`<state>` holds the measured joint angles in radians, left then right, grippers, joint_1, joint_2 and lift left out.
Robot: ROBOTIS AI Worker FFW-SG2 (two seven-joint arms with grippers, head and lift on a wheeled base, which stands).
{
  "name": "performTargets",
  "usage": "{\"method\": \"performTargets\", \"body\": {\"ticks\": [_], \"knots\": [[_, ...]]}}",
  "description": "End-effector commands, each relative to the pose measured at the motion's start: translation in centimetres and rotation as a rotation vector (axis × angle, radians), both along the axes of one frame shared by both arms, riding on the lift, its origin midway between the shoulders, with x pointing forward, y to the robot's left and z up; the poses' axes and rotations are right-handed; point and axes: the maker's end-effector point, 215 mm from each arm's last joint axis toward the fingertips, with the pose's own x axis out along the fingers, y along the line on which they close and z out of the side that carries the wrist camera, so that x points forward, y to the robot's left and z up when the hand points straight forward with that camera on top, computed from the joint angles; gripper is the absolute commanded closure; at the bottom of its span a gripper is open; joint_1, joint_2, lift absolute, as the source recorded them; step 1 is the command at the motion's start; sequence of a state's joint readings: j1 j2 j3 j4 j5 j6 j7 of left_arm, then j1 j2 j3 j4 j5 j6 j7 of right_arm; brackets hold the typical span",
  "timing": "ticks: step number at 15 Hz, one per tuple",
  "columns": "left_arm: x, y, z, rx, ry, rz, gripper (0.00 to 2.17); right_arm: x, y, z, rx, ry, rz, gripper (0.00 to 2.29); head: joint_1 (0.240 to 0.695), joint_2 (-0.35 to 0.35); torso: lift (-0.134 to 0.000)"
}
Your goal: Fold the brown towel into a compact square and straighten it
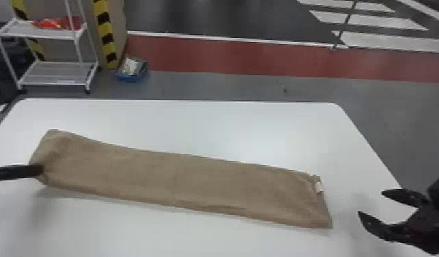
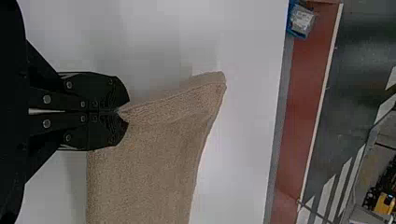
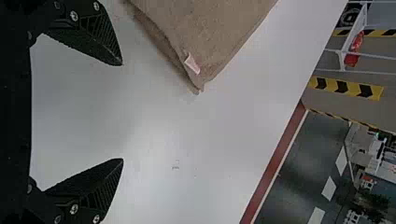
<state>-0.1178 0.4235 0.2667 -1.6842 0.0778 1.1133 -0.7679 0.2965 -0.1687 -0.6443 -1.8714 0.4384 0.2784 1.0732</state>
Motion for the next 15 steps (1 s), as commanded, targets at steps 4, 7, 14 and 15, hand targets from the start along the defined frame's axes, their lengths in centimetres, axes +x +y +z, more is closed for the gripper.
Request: {"method": "performTargets", "body": {"ticks": [4,7,14,15], "knots": [[-1.2,6.5,0.4,0.076,0.009,0.060,2.15,0.4,0.3,-0.1,0.003,-0.014,0.011,0.17,0.695,-0.038,-0.124],[-1.7,5.9,1.2,0.045,0.004,0.066,2.15,0.5,0.3,-0.3,0.004,-0.016,0.015,0.17,0.695,-0.013,-0.124],[-1.2,-11.9,9.7,-0.164,-0.005,-0.050,2.15,0.3,0.6,-0.8,0.010,-0.023,0.019,0.17,0.695,-0.115,-0.124],[-0.9,-14.5,10.8,-0.168,-0.034,-0.091,2.15,0.2,0.4,-0.7,0.007,-0.024,0.017,0.17,0.695,-0.177,-0.124]]}}
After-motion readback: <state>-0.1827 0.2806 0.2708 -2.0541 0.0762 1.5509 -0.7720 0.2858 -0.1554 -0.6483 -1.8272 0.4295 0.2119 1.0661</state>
